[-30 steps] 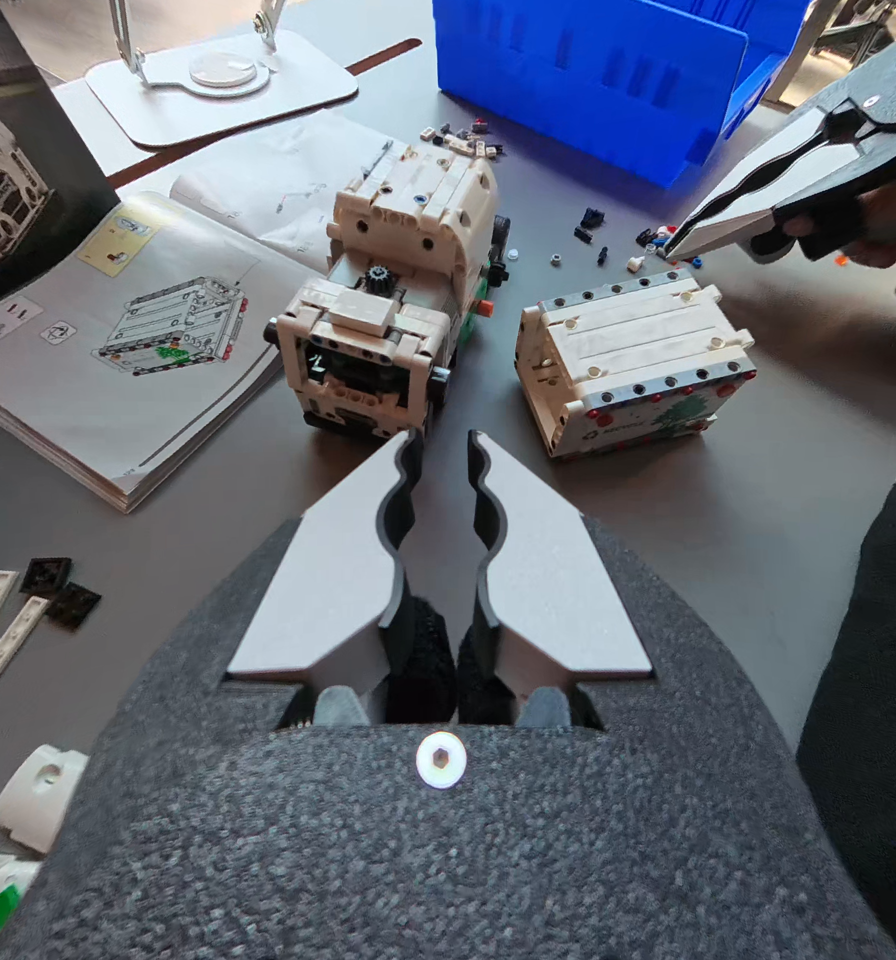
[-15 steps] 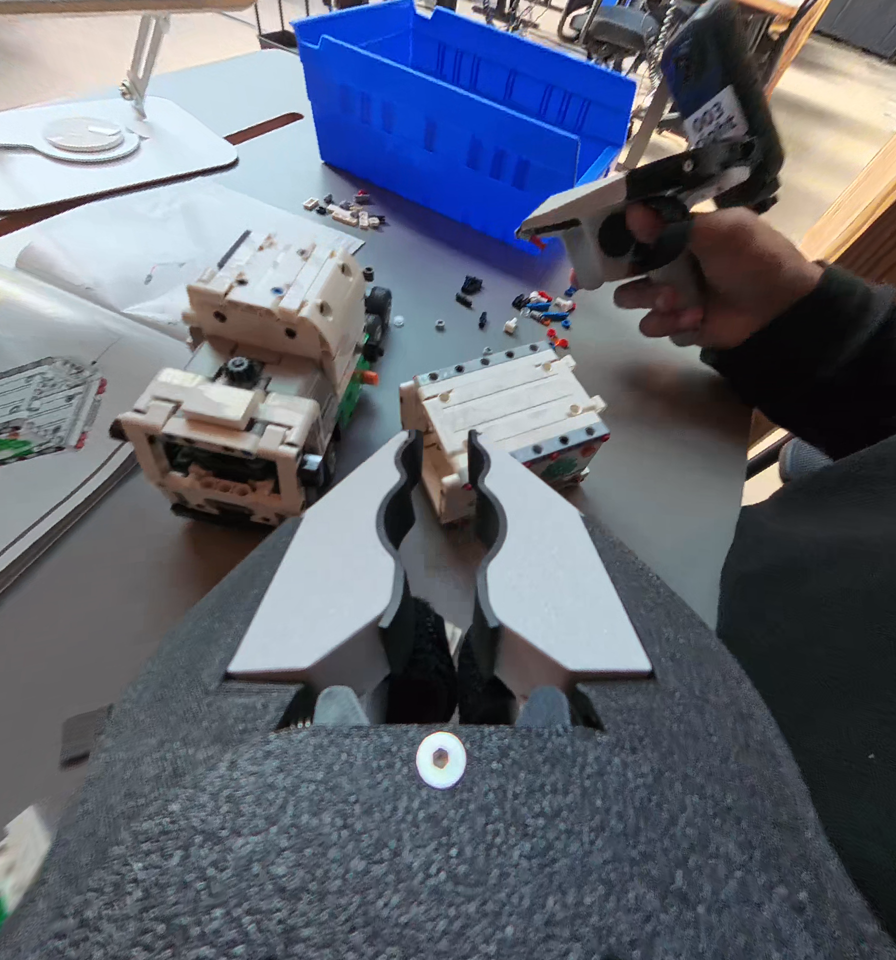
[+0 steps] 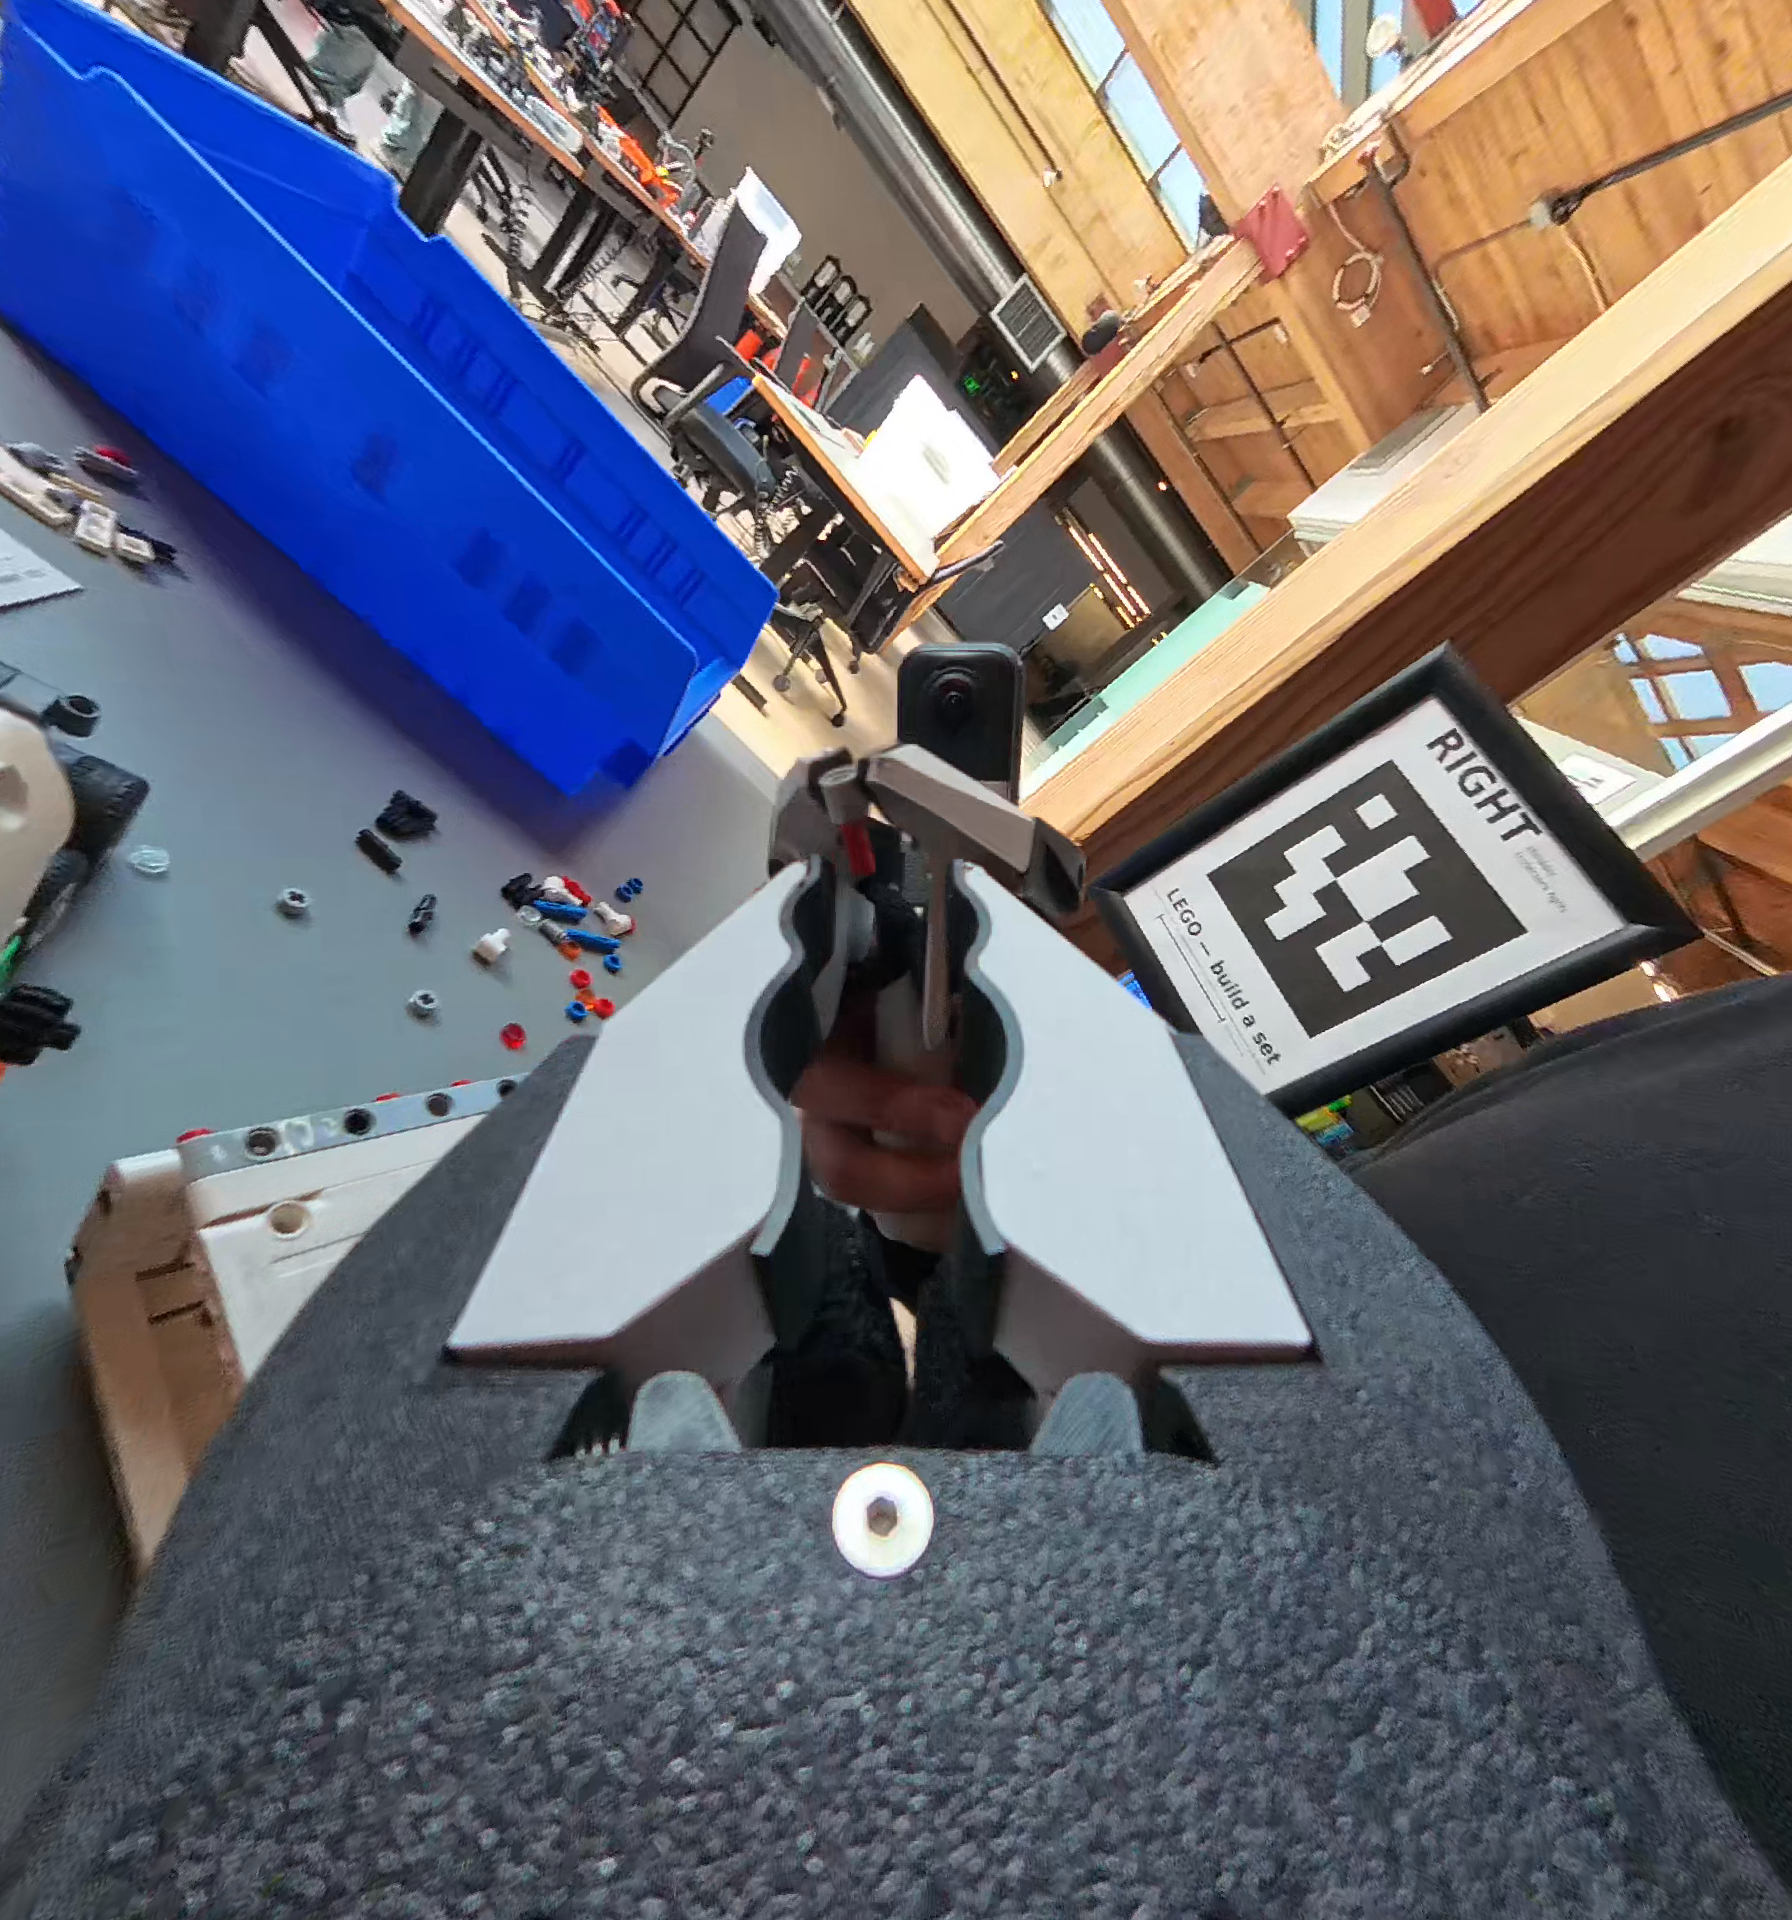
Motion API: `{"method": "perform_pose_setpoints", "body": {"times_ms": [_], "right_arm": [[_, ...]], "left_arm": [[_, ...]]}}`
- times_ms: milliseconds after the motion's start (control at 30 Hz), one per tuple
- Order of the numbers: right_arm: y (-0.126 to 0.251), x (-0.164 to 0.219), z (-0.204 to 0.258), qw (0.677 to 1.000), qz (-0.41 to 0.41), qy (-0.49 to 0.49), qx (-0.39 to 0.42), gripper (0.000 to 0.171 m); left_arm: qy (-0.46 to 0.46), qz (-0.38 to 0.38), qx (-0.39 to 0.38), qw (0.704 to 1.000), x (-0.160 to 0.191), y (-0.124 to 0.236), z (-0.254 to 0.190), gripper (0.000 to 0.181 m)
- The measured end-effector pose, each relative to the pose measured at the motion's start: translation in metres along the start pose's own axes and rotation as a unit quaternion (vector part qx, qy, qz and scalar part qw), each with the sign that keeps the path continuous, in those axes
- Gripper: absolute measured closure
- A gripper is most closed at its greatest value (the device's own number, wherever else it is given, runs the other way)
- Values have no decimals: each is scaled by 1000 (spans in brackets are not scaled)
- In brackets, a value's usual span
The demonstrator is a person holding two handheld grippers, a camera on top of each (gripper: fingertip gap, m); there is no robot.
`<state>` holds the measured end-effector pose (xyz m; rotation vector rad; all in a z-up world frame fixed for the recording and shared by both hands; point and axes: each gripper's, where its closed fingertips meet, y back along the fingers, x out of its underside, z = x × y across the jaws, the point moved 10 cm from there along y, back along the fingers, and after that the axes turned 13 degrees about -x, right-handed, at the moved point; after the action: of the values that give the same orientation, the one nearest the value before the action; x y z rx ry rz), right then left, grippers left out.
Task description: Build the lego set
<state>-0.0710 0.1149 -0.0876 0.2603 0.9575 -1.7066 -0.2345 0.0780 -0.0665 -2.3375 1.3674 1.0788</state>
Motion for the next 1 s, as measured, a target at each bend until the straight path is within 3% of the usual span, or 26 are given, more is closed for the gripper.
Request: {"method": "perform_pose_setpoints", "body": {"times_ms": [100,167,333,433,500,567,600,633,700,733,833,1000], "right_arm": [[-3,2,-2,1000,8,-7,-7,166],[-6,3,-3,1000,13,-9,-9,166],[-7,5,-5,1000,10,-10,-10,166],[-3,-1,-5,999,-35,-20,-26,166],[3,-9,-8,999,-34,-12,-8,166],[23,-24,-12,996,28,45,77,166],[37,-30,-17,979,105,86,149,166],[53,-31,-25,944,207,119,228,166],[86,-28,-39,838,367,178,363,165],[95,-25,-42,807,401,194,387,165],[104,-14,-50,791,439,169,392,165],[102,-11,-54,785,434,187,401,165]], "left_arm": [[-5,-2,-13,1000,0,0,2,165],[-9,-10,-16,1000,0,2,3,180],[-25,-4,-22,999,2,4,6,181],[-32,16,-26,999,9,1,6,181],[-40,27,-28,998,12,4,6,181],[-93,47,-69,992,16,19,9,180],[-137,60,-109,983,18,33,12,180],[-190,84,-154,966,23,49,17,180],[-286,136,-243,917,35,79,29,180],[-318,156,-271,895,41,92,35,180],[-336,186,-301,873,55,118,50,180],[-319,225,-306,868,69,135,62,180]]}}
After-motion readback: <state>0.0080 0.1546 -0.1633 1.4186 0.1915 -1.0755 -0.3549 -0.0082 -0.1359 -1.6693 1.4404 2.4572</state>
